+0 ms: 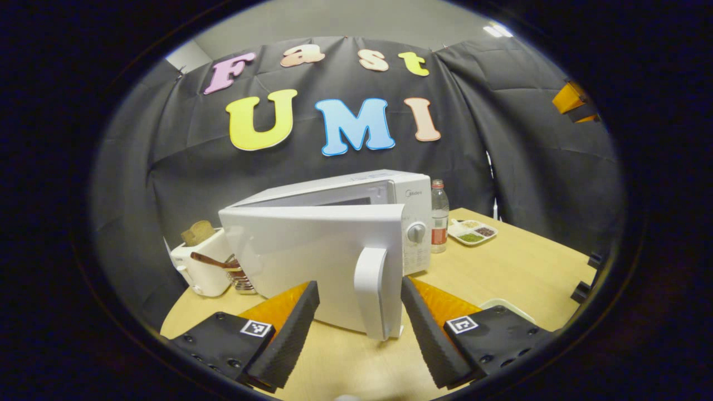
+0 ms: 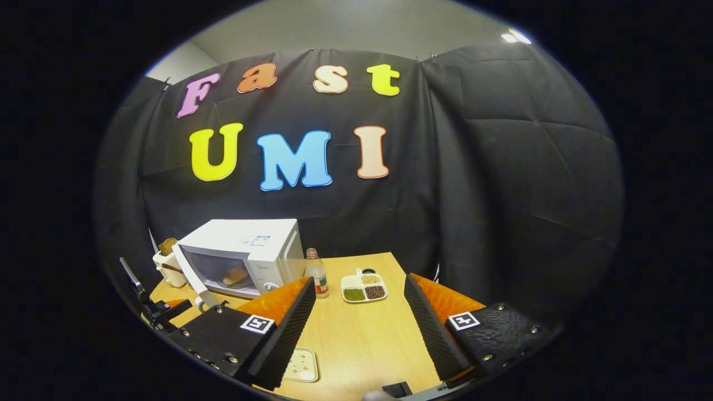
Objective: Open the microwave oven with the left hand, put the food in, and close the microwave oven.
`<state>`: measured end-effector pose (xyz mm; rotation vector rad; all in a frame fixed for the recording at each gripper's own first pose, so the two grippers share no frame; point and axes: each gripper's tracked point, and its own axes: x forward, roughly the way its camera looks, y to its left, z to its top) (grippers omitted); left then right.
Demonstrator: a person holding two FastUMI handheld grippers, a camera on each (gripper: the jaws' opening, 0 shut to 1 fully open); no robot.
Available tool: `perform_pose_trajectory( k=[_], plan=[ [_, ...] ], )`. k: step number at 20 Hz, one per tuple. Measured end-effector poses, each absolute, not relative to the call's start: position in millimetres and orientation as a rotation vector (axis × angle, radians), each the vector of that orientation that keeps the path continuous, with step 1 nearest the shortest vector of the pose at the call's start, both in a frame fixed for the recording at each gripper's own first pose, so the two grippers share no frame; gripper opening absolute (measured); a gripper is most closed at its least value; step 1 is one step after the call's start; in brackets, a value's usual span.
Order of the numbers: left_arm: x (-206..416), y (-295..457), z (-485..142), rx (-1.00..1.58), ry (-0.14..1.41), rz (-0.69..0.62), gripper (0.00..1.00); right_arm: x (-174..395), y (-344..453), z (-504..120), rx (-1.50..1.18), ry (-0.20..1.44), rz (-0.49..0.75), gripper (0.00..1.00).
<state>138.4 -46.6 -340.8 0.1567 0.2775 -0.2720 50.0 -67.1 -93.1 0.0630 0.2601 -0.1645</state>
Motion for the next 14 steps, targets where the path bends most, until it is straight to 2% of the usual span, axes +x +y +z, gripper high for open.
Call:
perform_pose_trajectory(
  k=[1, 2, 4, 6, 8, 13, 14],
  plan=[
    [139, -42, -339, 0.159, 0.276, -0.267, 0.94, 50, -67, -95, 0.059, 0.267, -0.163, 0.93],
    [137, -37, -335, 0.164, 0.271, -0.261, 0.98, 51, -65, -95, 0.056, 0.269, -0.157, 0.98],
    [131, -23, -323, 0.178, 0.248, -0.247, 0.95, 53, -59, -94, 0.050, 0.268, -0.144, 0.98],
    [123, -20, -320, 0.173, 0.247, -0.259, 0.98, 56, -52, -94, 0.054, 0.265, -0.126, 0.98],
    [115, -14, -313, 0.175, 0.246, -0.250, 0.94, 60, -43, -98, 0.058, 0.270, -0.111, 0.98],
    [99, 0, -287, 0.163, 0.213, -0.230, 1.00, 62, -23, -99, 0.062, 0.272, -0.075, 0.98],
    [98, 4, -283, 0.164, 0.209, -0.225, 0.97, 62, -21, -98, 0.056, 0.270, -0.072, 0.98]
  ],
)
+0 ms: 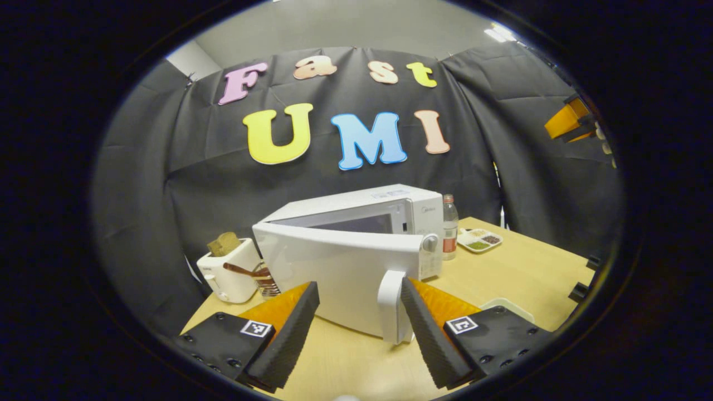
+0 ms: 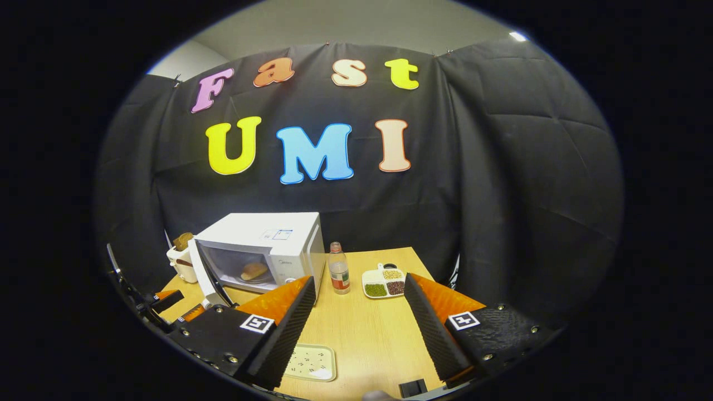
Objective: Open the microwave oven with the left hand, put the food in, and close the microwave oven.
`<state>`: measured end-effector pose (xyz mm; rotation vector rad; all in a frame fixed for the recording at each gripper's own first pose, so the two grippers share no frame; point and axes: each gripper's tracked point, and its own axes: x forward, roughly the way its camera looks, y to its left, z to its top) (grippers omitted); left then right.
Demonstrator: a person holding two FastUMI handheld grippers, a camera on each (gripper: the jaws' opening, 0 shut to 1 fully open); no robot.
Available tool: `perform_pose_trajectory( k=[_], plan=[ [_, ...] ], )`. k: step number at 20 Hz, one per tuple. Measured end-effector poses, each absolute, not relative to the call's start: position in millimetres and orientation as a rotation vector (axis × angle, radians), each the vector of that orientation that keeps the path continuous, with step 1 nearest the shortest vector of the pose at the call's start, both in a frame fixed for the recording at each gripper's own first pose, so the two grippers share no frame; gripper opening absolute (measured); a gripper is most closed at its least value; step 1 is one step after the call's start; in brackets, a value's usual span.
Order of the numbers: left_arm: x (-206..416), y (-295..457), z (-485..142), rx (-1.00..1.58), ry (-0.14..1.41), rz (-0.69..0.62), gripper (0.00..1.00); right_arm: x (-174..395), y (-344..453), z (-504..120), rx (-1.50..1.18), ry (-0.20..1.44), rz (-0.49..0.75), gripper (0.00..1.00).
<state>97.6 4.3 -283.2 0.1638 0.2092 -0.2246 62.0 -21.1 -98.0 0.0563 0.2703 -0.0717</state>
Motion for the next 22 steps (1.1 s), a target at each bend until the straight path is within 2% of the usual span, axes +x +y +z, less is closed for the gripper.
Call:
perform_pose_trajectory(
  k=[1, 4, 7, 9, 10, 14, 22],
  plan=[
    [97, 9, -284, 0.162, 0.204, -0.217, 0.94, 62, -19, -98, 0.056, 0.270, -0.068, 0.98],
    [100, 23, -300, 0.170, 0.241, -0.190, 1.00, 63, -16, -101, 0.065, 0.277, -0.065, 0.98],
    [105, 25, -310, 0.160, 0.252, -0.187, 0.97, 65, -12, -103, 0.069, 0.284, -0.061, 0.98],
    [110, 20, -319, 0.178, 0.264, -0.198, 1.00, 66, -9, -107, 0.068, 0.293, -0.059, 0.98],
    [114, 18, -319, 0.184, 0.263, -0.201, 0.98, 66, -8, -109, 0.065, 0.296, -0.059, 0.98],
    [129, -4, -323, 0.173, 0.252, -0.238, 0.94, 68, -11, -112, 0.059, 0.304, -0.071, 0.98],
    [190, -63, -349, 0.142, 0.256, -0.306, 0.96, 64, -43, -123, 0.067, 0.328, -0.173, 0.98]
  ],
)
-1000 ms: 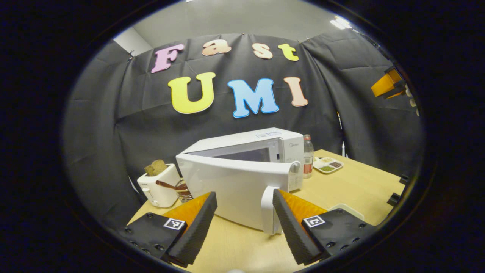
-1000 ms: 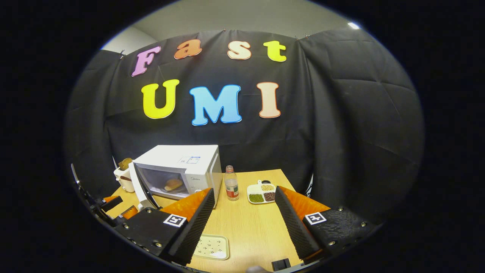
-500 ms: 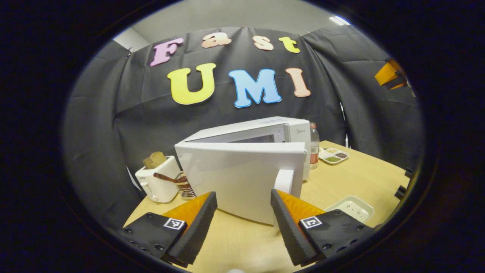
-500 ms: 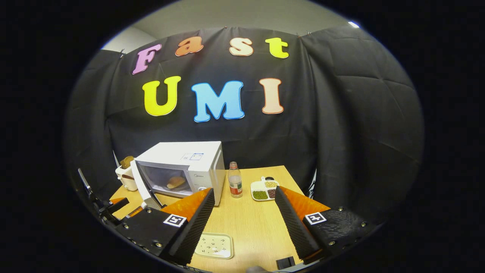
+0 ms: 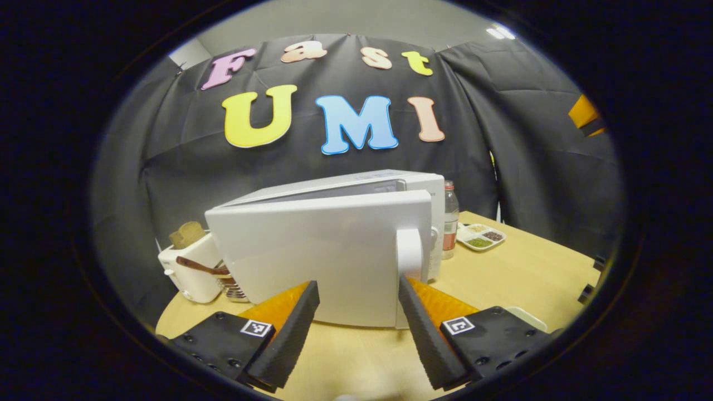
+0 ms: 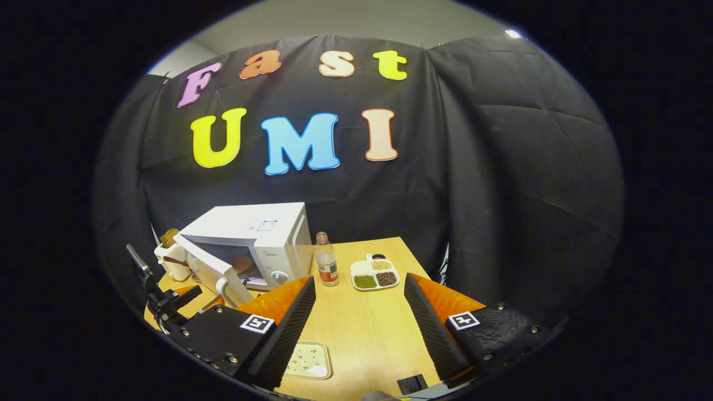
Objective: Open the microwave oven with the left hand, put the food in, and close the microwave oven.
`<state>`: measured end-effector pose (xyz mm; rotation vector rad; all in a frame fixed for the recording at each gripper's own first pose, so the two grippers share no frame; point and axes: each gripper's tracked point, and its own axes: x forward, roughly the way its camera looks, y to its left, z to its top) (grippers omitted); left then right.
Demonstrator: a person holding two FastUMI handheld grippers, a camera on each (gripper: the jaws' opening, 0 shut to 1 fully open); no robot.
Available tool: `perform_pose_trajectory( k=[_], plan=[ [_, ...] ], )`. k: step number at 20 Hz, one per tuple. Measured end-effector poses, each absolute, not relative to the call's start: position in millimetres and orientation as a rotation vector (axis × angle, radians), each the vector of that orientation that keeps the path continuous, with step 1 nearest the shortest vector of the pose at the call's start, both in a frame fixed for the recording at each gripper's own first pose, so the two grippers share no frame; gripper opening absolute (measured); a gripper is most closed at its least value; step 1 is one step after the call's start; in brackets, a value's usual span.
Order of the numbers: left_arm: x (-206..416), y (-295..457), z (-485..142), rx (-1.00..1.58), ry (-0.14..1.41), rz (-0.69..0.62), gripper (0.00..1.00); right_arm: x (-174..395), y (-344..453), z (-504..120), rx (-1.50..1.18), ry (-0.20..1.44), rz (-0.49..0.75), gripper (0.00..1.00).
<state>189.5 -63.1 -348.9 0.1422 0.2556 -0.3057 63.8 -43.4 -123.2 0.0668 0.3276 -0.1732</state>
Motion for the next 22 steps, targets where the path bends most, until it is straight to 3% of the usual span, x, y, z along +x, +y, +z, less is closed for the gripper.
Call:
perform_pose_trajectory(
  k=[13, 14, 18, 20, 21, 22],
  plan=[
    [276, -99, -364, 0.130, 0.219, -0.301, 0.97, 78, -52, -119, 0.039, 0.340, -0.232, 0.98],
    [278, -101, -366, 0.143, 0.228, -0.299, 1.00, 79, -52, -119, 0.036, 0.341, -0.232, 0.98],
    [273, -108, -366, 0.106, 0.221, -0.299, 0.94, 84, -51, -123, 0.043, 0.352, -0.228, 0.98],
    [271, -109, -368, 0.092, 0.224, -0.291, 0.95, 86, -51, -126, 0.042, 0.358, -0.225, 0.98],
    [273, -109, -368, 0.081, 0.217, -0.288, 1.00, 87, -52, -127, 0.041, 0.362, -0.225, 0.98],
    [274, -108, -367, 0.075, 0.212, -0.286, 0.98, 87, -50, -128, 0.047, 0.362, -0.222, 0.98]
  ],
)
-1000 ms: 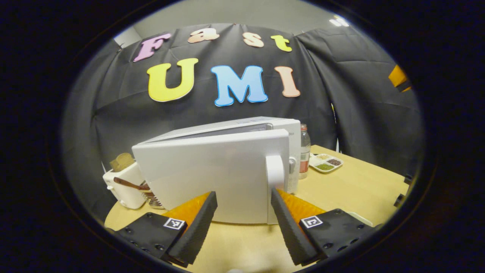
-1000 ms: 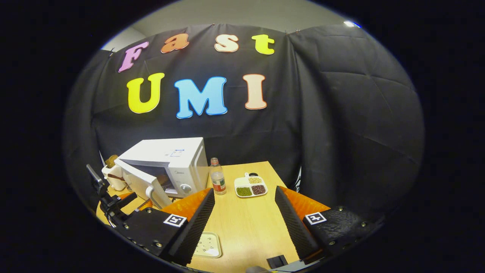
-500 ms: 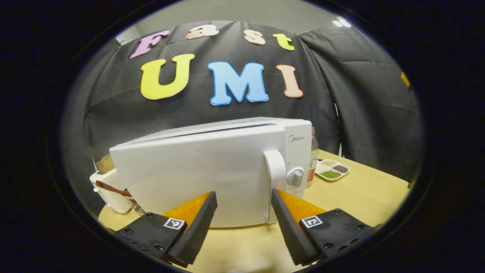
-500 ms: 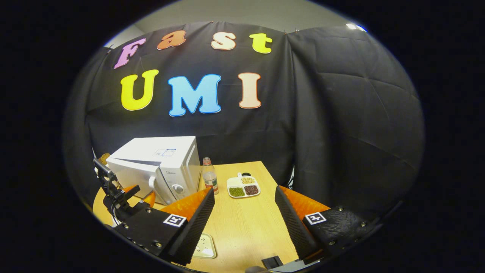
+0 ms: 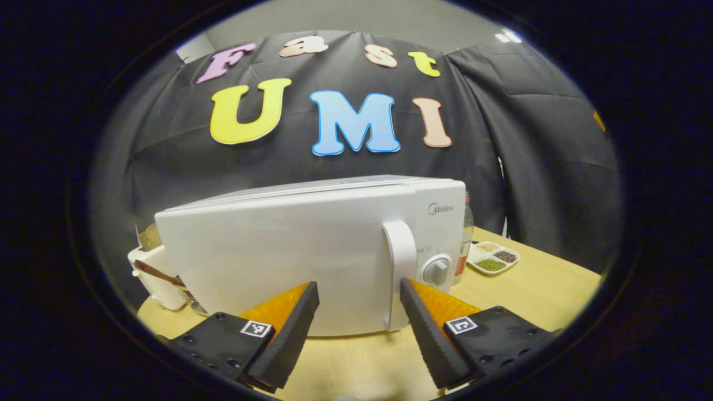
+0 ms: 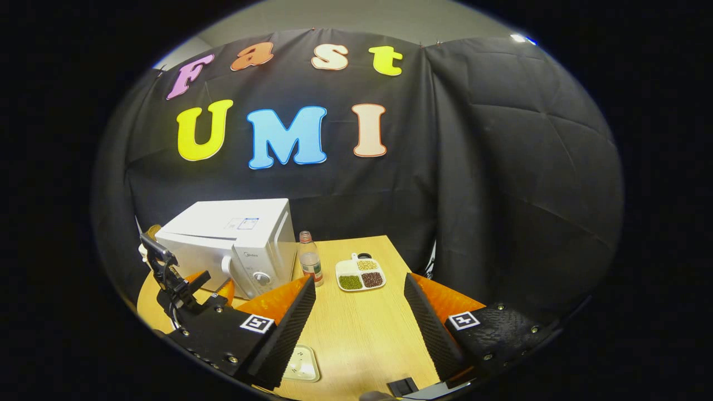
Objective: Open the microwave oven with the left hand, put the food in, and close the microwave oven.
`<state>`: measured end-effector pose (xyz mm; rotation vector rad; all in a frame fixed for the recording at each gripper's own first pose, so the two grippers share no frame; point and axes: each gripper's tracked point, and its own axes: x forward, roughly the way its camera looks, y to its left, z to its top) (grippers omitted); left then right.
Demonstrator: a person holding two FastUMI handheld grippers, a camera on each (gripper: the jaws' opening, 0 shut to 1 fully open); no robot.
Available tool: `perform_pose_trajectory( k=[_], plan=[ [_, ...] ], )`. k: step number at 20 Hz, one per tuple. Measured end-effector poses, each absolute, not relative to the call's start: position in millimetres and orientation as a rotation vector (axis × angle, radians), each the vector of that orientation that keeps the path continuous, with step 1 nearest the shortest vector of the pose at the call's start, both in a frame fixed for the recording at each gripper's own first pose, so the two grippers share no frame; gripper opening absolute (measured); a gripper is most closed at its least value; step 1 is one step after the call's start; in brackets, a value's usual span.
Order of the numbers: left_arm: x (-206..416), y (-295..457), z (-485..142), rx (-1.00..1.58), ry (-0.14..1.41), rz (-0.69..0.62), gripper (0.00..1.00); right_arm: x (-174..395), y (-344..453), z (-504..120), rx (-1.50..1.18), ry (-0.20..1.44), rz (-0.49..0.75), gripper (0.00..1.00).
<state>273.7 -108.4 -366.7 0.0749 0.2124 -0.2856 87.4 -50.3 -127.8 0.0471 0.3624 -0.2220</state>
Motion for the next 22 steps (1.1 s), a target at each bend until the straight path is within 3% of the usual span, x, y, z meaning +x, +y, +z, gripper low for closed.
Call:
perform_pose_trajectory(
  k=[5, 8, 10, 12, 14, 15, 17, 18, 20, 22],
  plan=[
    [278, -117, -376, 0.072, 0.254, -0.240, 0.94, 94, -35, -127, 0.052, 0.360, -0.178, 0.98],
    [270, -113, -370, 0.078, 0.265, -0.240, 1.00, 94, -30, -127, 0.047, 0.351, -0.152, 0.98],
    [254, -109, -353, 0.089, 0.261, -0.247, 0.98, 94, -28, -123, 0.058, 0.340, -0.131, 0.98],
    [237, -100, -320, 0.102, 0.236, -0.240, 0.95, 93, -26, -114, 0.063, 0.315, -0.109, 0.98],
    [218, -90, -275, 0.084, 0.195, -0.231, 1.00, 91, -25, -105, 0.067, 0.287, -0.083, 0.98],
    [206, -88, -254, 0.060, 0.178, -0.235, 0.94, 89, -25, -100, 0.065, 0.273, -0.071, 0.98],
    [185, -79, -215, 0.064, 0.152, -0.220, 1.00, 87, -27, -87, 0.066, 0.238, -0.054, 0.98],
    [175, -72, -194, 0.077, 0.138, -0.199, 0.95, 86, -26, -81, 0.075, 0.218, -0.042, 0.98],
    [154, -67, -150, 0.077, 0.100, -0.180, 0.99, 85, -28, -70, 0.076, 0.179, -0.030, 0.98],
    [139, -65, -106, 0.059, 0.054, -0.170, 0.94, 86, -24, -62, 0.091, 0.154, -0.006, 0.98]
  ],
)
